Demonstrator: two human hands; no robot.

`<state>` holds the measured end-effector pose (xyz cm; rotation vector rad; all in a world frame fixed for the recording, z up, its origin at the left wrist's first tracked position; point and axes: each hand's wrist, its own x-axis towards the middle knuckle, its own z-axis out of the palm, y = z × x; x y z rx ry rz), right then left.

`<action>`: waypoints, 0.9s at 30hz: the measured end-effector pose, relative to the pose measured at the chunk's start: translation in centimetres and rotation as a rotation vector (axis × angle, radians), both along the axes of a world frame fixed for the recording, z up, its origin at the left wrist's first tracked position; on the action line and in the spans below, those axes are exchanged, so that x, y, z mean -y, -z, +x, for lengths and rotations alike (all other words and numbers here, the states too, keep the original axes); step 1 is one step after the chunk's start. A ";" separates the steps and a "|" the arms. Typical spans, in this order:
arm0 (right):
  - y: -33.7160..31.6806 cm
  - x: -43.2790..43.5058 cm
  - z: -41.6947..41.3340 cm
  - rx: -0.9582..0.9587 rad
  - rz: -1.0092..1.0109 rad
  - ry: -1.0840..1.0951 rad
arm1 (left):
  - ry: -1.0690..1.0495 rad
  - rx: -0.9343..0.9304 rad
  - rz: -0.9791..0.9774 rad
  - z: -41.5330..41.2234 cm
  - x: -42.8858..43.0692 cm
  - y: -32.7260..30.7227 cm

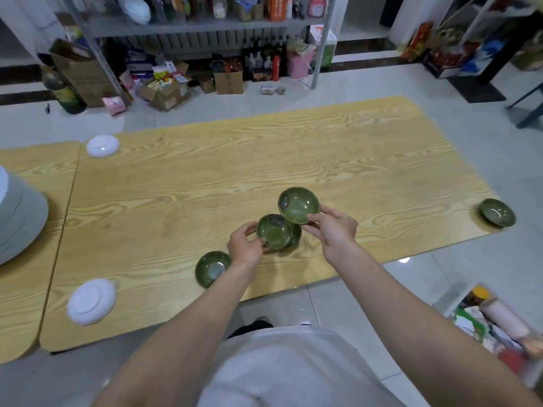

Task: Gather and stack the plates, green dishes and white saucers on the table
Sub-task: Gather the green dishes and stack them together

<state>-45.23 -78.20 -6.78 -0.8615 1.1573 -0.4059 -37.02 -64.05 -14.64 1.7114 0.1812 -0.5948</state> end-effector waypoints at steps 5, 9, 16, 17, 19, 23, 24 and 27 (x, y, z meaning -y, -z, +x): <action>1.8 1.0 0.6 -0.053 0.008 -0.040 | 0.011 0.003 0.006 0.4 1.2 1.1; 3.0 1.5 0.8 -0.100 0.005 -0.090 | 0.002 0.002 0.004 0.2 2.1 1.4; 4.9 1.7 1.0 -0.179 -0.009 -0.178 | -0.006 -0.050 0.014 -0.4 2.4 2.1; 5.1 1.6 1.1 -0.191 -0.005 -0.189 | -0.011 -0.050 0.011 -0.4 2.3 2.2; 5.3 1.5 1.1 -0.213 -0.006 -0.209 | -0.009 -0.047 0.012 -0.5 2.2 2.3; 5.7 1.4 1.3 -0.235 -0.025 -0.238 | 0.011 -0.047 0.029 -0.5 2.1 2.4; 5.7 1.4 1.4 -0.236 -0.029 -0.245 | 0.013 -0.047 0.032 -0.5 2.1 2.4; 6.1 1.2 1.8 -0.245 -0.050 -0.257 | 0.016 -0.056 0.037 -0.5 2.1 2.2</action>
